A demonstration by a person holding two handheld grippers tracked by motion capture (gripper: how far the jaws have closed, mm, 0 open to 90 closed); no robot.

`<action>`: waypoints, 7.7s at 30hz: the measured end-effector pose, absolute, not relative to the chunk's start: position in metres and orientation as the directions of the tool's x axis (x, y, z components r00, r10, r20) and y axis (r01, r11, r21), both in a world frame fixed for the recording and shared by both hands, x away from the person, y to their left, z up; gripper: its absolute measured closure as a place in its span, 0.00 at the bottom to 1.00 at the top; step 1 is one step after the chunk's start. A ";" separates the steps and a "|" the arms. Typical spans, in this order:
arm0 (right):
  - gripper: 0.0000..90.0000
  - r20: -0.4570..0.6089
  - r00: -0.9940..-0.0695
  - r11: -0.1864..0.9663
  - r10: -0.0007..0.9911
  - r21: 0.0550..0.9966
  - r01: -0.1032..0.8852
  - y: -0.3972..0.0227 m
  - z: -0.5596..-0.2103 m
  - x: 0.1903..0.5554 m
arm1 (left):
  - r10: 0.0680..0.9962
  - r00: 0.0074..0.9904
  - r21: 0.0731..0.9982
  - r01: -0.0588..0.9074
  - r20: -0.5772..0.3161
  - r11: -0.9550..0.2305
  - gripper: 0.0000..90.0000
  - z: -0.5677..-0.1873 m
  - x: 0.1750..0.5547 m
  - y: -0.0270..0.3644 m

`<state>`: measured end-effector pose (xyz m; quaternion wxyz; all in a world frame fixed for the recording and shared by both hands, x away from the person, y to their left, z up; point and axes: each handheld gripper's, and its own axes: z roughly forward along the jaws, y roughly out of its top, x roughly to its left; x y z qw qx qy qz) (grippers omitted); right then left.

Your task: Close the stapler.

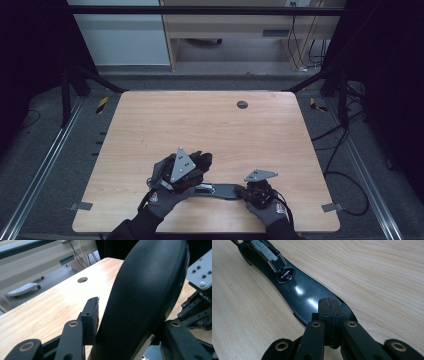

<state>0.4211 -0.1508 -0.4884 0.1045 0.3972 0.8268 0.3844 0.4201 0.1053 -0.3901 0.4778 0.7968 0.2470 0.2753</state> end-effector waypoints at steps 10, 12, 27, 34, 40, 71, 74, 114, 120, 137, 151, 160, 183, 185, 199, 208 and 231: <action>1.00 0.133 -0.663 0.390 0.737 0.718 0.577 -0.151 -0.488 0.421 | 0.641 0.742 0.891 0.138 0.196 -0.432 0.58 -0.396 0.421 0.096; 1.00 0.134 -0.663 0.389 0.737 0.718 0.577 -0.151 -0.488 0.421 | 0.637 0.745 0.888 0.138 0.200 -0.440 0.57 -0.397 0.421 0.094; 1.00 0.134 -0.660 0.383 0.739 0.722 0.576 -0.151 -0.489 0.421 | 0.604 0.764 0.860 0.136 0.225 -0.491 0.55 -0.408 0.424 0.078; 1.00 0.132 -0.660 0.384 0.740 0.723 0.575 -0.151 -0.489 0.421 | 0.598 0.768 0.856 0.134 0.228 -0.499 0.55 -0.412 0.424 0.074; 1.00 0.132 -0.660 0.385 0.740 0.721 0.576 -0.151 -0.489 0.420 | 0.584 0.776 0.849 0.126 0.238 -0.514 0.55 -0.417 0.425 0.069; 1.00 0.147 -0.667 0.382 0.730 0.722 0.576 -0.151 -0.489 0.420 | 0.504 0.780 0.734 0.086 0.370 -0.673 0.49 -0.444 0.422 0.045; 1.00 0.139 -0.672 0.386 0.728 0.726 0.569 -0.151 -0.490 0.420 | 0.500 0.778 0.727 0.084 0.380 -0.682 0.48 -0.447 0.421 0.043; 0.93 0.141 -0.600 0.306 0.788 0.756 0.579 -0.176 -0.484 0.424 | 0.422 0.774 0.645 0.023 0.471 -0.764 0.30 -0.461 0.415 0.037; 0.89 0.135 -0.598 0.309 0.790 0.755 0.578 -0.176 -0.485 0.424 | 0.405 0.786 0.637 0.018 0.467 -0.770 0.22 -0.462 0.415 0.037; 0.97 0.152 -0.599 0.266 0.786 0.792 0.550 -0.182 -0.471 0.418 | 0.411 0.826 0.699 0.029 0.386 -0.715 0.21 -0.446 0.402 0.051; 1.00 0.185 -0.632 0.205 0.753 0.847 0.491 -0.184 -0.441 0.403 | 0.483 0.809 0.746 0.084 0.336 -0.661 0.25 -0.429 0.392 0.093; 1.00 0.211 -0.682 0.202 0.700 0.858 0.473 -0.170 -0.426 0.392 | 0.614 0.736 0.789 0.185 0.283 -0.585 0.30 -0.423 0.399 0.148; 1.00 0.180 -0.656 0.281 0.733 0.798 0.534 -0.150 -0.440 0.387 | 0.811 0.568 0.836 0.370 0.141 -0.405 0.57 -0.441 0.414 0.221; 1.00 0.197 -0.652 0.264 0.732 0.800 0.538 -0.152 -0.441 0.387 | 0.810 0.568 0.833 0.371 0.146 -0.411 0.57 -0.441 0.414 0.221; 1.00 0.200 -0.680 0.230 0.706 0.843 0.486 -0.153 -0.427 0.384 | 0.821 0.557 0.829 0.395 0.126 -0.395 0.60 -0.447 0.418 0.225; 1.00 0.214 -0.732 0.283 0.647 0.823 0.492 -0.139 -0.432 0.376 | 0.824 0.554 0.824 0.408 0.119 -0.393 0.64 -0.448 0.418 0.227; 1.00 0.194 -0.685 0.275 0.702 0.813 0.512 -0.146 -0.442 0.392 | 0.824 0.552 0.824 0.404 0.127 -0.398 0.64 -0.449 0.418 0.225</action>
